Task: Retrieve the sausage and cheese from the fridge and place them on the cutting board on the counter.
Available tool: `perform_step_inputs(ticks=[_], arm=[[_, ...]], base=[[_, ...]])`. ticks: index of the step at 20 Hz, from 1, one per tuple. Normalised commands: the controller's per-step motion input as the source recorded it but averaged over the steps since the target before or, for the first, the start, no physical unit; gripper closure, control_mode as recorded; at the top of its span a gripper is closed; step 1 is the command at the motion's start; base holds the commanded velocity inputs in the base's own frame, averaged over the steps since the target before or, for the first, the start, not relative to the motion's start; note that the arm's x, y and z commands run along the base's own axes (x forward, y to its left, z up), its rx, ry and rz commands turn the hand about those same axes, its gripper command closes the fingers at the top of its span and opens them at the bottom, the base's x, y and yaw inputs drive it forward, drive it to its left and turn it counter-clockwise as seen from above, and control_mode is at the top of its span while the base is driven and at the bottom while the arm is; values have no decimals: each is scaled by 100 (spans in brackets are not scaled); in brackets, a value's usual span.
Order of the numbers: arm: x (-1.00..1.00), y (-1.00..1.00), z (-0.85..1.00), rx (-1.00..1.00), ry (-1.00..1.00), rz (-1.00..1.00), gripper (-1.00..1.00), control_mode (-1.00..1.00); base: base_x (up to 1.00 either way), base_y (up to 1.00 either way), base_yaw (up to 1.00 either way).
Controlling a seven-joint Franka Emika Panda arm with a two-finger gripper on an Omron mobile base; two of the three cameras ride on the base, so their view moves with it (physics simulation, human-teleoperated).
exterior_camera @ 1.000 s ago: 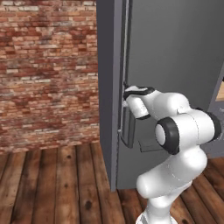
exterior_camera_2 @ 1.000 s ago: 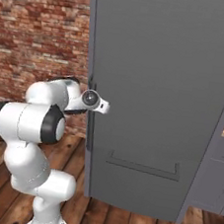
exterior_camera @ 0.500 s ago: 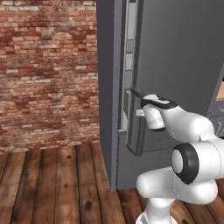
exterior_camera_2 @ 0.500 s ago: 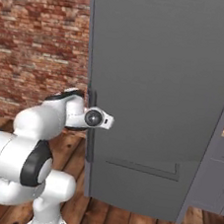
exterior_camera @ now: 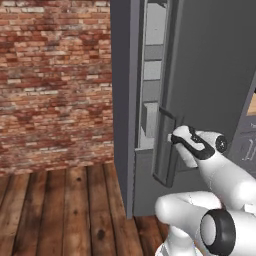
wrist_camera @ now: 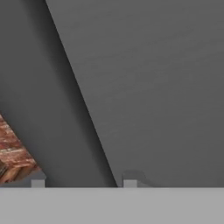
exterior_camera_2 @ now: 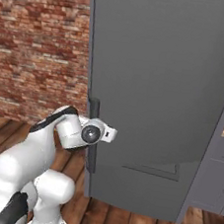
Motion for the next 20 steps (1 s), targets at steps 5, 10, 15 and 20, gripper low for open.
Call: perform_step_inputs(ticks=[5,10,15,20], arm=[[-47,-65,6,0,32,-9,100,-100],[-44,-62,4,0,32,-10,100,-100],[-49,-59,1,0,26,-13,100,-100],[-47,-52,0,0,16,-15,100,-100]], base=[[0,0,0],[0,0,0],[0,0,0],[0,0,0]])
